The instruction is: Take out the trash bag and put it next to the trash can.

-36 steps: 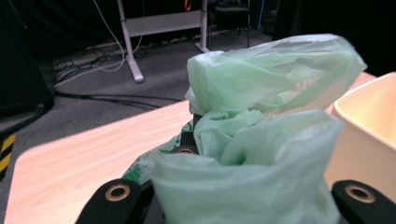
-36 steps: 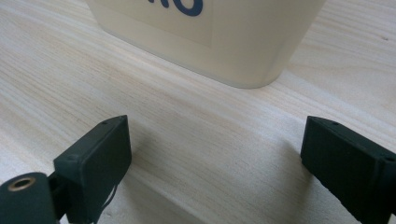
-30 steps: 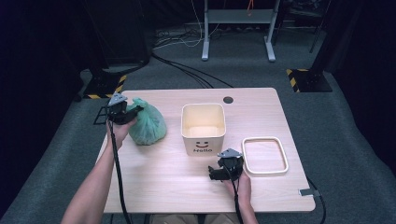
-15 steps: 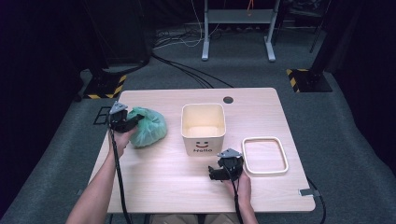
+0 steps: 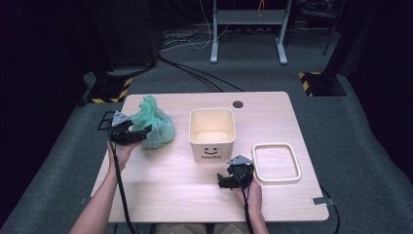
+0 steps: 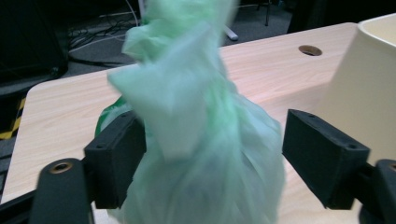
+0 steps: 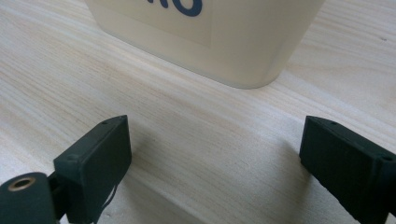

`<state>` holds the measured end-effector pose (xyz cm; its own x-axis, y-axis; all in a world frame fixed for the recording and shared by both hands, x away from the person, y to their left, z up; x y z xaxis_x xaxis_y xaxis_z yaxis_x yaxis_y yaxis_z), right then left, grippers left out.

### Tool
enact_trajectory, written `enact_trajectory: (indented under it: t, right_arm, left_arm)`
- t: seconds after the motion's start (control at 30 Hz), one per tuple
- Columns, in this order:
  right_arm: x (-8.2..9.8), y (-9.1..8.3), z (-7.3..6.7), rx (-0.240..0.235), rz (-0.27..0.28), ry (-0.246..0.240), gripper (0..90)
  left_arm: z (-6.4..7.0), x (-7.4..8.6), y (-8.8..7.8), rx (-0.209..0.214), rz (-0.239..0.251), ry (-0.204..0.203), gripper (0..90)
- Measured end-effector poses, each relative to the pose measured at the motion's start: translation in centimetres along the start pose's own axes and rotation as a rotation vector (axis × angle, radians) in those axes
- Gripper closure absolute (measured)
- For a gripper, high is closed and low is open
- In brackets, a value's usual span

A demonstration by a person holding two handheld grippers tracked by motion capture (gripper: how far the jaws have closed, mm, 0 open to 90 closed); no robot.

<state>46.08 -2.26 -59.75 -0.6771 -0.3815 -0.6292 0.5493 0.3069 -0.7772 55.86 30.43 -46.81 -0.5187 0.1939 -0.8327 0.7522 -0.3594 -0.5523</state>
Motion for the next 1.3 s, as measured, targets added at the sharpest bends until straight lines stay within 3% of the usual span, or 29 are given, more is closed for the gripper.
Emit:
enact_trajectory:
  t: [0.2,0.43,0.53,0.7,0.83,0.9,1.03,1.3]
  right_arm:
    - [0.0,0.0,0.0,0.001,0.000,0.001,8.3]
    - [0.0,0.0,0.0,0.001,0.000,0.001,8.3]
    - [0.0,0.0,0.0,0.000,0.001,0.000,8.5]
    - [0.0,0.0,0.0,0.000,0.001,0.000,8.5]
    - [0.0,0.0,0.0,0.000,0.001,0.000,8.6]
    - [0.0,0.0,0.0,0.000,0.001,0.000,8.6]
    - [0.0,0.0,0.0,0.000,0.002,0.000,8.7]
    - [0.0,0.0,0.0,0.000,0.002,0.001,9.0]
  left_arm:
    - [0.3,0.9,-1.4,-0.031,0.024,0.008,12.3]
    - [1.4,4.7,-2.3,-0.039,-0.006,-0.025,6.9]
    - [2.2,7.1,-2.2,-0.041,-0.060,-0.025,5.2]
    - [3.9,11.7,-1.1,-0.058,-0.217,0.020,4.6]
    - [4.8,14.1,0.2,-0.077,-0.277,0.059,5.3]
    - [5.1,15.0,0.8,-0.078,-0.301,0.057,5.6]
    - [5.3,15.2,1.0,-0.048,-0.306,0.005,7.4]
    - [5.3,15.2,1.0,-0.048,-0.306,0.005,8.1]
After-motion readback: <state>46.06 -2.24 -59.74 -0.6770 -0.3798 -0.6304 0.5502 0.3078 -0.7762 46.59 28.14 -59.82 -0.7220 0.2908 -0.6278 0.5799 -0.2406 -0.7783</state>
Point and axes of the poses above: each handheld gripper's, and its own axes: y roughly forward along the jaws, x roughly out of its underside, z roughly to its right, the point moved 10 cm from there along y, roughly forward along the jaws, and after that the axes turned 8 degrees about -z, right-handed, at the moved point
